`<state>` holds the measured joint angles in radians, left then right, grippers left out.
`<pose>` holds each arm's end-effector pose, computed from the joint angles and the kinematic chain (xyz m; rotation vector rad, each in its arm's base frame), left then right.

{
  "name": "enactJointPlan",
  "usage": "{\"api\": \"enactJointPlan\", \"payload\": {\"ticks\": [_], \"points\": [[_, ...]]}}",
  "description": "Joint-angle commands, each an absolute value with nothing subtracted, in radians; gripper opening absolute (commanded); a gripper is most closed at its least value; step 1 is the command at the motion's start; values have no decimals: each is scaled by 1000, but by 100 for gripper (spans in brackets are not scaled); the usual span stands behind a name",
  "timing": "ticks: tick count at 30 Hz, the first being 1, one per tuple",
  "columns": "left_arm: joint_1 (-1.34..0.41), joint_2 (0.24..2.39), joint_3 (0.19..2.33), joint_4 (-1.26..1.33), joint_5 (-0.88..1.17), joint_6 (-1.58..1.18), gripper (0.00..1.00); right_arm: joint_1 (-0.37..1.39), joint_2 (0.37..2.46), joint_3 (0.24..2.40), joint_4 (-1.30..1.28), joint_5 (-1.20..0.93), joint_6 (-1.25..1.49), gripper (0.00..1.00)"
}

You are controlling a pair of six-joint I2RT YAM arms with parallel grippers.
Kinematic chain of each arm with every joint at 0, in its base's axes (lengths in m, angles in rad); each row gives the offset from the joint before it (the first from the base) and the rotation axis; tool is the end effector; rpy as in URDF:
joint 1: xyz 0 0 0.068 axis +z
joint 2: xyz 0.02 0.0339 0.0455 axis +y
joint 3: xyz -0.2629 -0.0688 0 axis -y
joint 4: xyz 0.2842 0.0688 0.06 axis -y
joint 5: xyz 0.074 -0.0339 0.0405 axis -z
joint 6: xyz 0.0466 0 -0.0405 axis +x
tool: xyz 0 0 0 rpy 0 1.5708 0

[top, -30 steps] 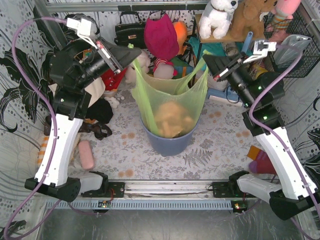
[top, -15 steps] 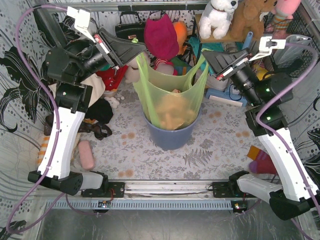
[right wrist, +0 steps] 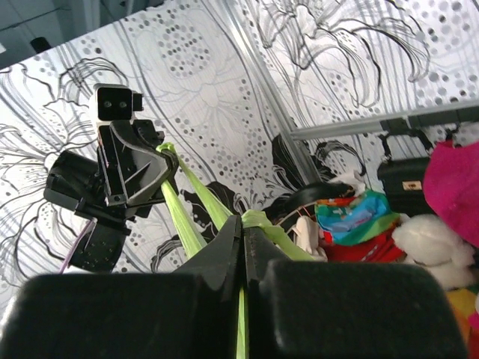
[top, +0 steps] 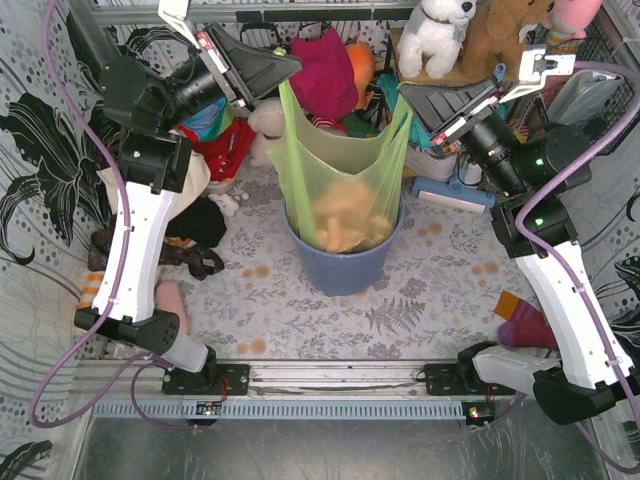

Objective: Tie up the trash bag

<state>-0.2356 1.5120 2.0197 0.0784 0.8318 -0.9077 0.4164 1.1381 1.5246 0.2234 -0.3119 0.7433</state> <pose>0.2949 -0.1062 0.6248 0.4534 1.2314 -1.3980 0.2205 0.1131 0.5827 -0.1376 1.0561 1.2060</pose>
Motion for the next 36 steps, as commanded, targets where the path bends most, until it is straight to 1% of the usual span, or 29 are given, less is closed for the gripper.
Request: {"api": "enactJointPlan", "payload": {"ticks": [1,4,10,14,17,23,26,28,33,36], "points": [[-216,1521,2155,81,851,-912,0,430,1145,1620,257,-351,740,0],[-208,1509,2103,85,847,-912,0,439,1132,1580,261,-349,749,0],[-197,1465,1932,126,845,-913,0,445,1080,1416,276,-325,771,0],[-189,1455,1858,158,848,-920,0,450,1063,1374,297,-313,784,0],[-181,1475,1885,178,863,-946,0,465,1082,1411,307,-318,781,0],[-170,1555,2094,189,916,-1014,0,534,1153,1568,279,-320,724,0],[-169,1560,2133,198,937,-1035,0,548,1176,1622,260,-314,705,0],[-169,1529,2086,199,947,-1030,0,549,1180,1625,246,-302,697,0],[-168,1408,1865,159,925,-959,1,549,1140,1551,200,-222,678,0],[-167,1351,1772,95,898,-903,5,549,1113,1515,141,-155,651,0]]}}
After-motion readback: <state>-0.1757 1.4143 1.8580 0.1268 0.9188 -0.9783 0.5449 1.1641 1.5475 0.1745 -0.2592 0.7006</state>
